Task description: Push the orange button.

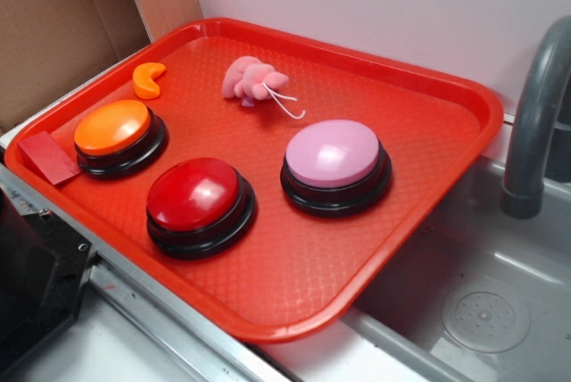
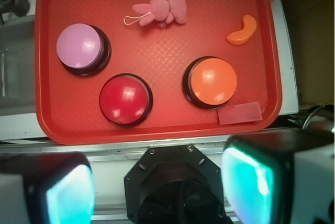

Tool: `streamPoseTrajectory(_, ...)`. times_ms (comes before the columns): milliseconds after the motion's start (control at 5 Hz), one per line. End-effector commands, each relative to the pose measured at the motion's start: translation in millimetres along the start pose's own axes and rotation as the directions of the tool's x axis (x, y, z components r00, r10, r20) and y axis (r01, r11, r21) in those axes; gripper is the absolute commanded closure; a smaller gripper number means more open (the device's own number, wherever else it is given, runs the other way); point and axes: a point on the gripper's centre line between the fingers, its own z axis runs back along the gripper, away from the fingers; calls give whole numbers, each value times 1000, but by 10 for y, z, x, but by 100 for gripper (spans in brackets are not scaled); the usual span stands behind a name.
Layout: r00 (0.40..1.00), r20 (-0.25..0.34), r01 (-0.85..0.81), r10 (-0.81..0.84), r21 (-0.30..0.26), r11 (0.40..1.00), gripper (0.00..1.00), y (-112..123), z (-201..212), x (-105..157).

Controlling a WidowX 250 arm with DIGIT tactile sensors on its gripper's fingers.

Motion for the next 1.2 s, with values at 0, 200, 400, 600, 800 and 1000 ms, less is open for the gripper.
streamPoseTrajectory(0, 1000, 0, 0, 0, 0, 1000, 0, 0, 0, 0)
streamPoseTrajectory(200, 987, -57, -147, 147, 5, 989, 0, 341, -374, 167)
streamPoseTrajectory(400, 991, -41, -124, 124, -1, 992, 0, 433, -740, 432)
streamPoseTrajectory(600, 976, -80, -202, 205, 37, 979, 0, 453, -1177, 537)
streamPoseTrajectory(800, 972, -107, -199, 210, 108, 974, 0, 498, -1484, 521)
streamPoseTrajectory(1000, 990, -81, -106, 116, 125, 987, 0, 669, -1472, 435)
